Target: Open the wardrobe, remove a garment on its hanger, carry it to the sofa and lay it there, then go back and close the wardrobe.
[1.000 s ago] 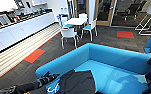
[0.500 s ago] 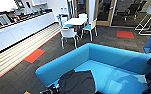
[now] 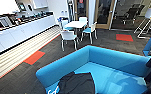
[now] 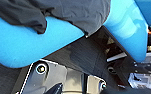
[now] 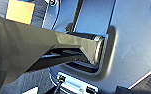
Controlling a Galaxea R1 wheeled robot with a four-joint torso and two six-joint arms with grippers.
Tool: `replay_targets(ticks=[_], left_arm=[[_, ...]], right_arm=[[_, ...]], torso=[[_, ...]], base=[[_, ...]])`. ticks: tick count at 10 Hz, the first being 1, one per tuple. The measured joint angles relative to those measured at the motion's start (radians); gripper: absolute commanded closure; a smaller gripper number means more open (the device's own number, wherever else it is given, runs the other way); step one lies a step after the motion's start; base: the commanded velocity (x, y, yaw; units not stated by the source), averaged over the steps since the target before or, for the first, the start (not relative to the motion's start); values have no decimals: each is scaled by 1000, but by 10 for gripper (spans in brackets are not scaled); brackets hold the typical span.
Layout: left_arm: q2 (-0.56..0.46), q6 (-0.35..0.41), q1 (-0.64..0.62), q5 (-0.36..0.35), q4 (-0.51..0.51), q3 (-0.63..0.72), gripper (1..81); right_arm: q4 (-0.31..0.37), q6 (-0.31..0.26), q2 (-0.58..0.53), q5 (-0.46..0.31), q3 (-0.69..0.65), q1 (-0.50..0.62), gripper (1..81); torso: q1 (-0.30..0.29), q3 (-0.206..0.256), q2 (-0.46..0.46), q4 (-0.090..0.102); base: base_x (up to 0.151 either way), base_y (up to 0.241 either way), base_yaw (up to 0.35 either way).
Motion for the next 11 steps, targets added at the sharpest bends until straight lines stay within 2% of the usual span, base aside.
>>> replay_targets(ticks=[3,7,9,10,11], left_arm=[[46,2,154,-21,117,-102,10],[153,3,253,-64,181,-417,10],[246,16,343,-78,196,-513,10],[303,63,394,-91,197,-529,10],[338,151,432,-93,172,-530,10]], right_arm=[[-3,-1,12,0,-10,7,10],[-3,-4,14,-3,-13,7,10],[-3,-4,17,-5,-13,7,10],[-3,-4,18,-6,-17,7,10],[-3,-4,18,-7,-20,7,10]], torso=[[-1,1,0,0],[-1,2,-1,0],[-1,2,-1,0],[-2,2,-1,0],[-2,2,-1,0]], base=[[0,0,0],[0,0,0],[0,0,0],[0,0,0],[0,0,0]])
